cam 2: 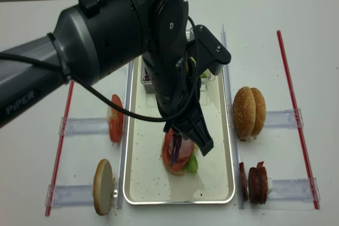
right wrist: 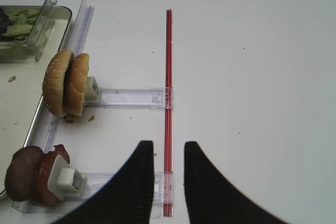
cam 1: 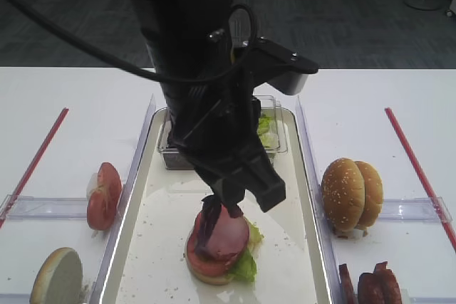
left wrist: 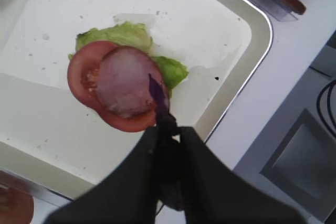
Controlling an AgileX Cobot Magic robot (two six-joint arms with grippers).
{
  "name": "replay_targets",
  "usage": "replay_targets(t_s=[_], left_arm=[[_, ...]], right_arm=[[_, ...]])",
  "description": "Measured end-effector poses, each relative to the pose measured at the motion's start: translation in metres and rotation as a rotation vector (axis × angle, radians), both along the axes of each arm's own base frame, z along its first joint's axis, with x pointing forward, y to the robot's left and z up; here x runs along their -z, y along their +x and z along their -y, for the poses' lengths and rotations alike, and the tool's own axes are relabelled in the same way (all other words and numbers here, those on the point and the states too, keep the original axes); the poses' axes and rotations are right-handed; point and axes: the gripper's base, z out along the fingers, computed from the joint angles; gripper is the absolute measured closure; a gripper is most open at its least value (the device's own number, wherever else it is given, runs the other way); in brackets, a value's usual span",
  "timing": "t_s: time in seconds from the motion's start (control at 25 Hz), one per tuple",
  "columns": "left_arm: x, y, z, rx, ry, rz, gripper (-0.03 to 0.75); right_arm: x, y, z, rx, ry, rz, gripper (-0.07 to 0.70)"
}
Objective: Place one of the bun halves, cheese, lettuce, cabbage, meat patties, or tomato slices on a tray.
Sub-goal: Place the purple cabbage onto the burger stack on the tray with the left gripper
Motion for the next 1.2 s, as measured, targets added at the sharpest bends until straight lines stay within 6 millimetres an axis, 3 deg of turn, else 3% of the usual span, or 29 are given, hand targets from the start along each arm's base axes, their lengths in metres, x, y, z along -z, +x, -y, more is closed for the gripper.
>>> replay_targets(t_s=[0.8,1.2], left_arm=[[0.039,0.026,0.002,0.021,0.102,-0.028,0.656],[0.042,0.038,0.014,0.037,0.091,-0.017,0.656]], right_arm=[[0.0,0.0,0.0,0.0,0.0,0.0,0.438],[0.0,0.0,0.0,0.0,0.0,0.0,0.438]])
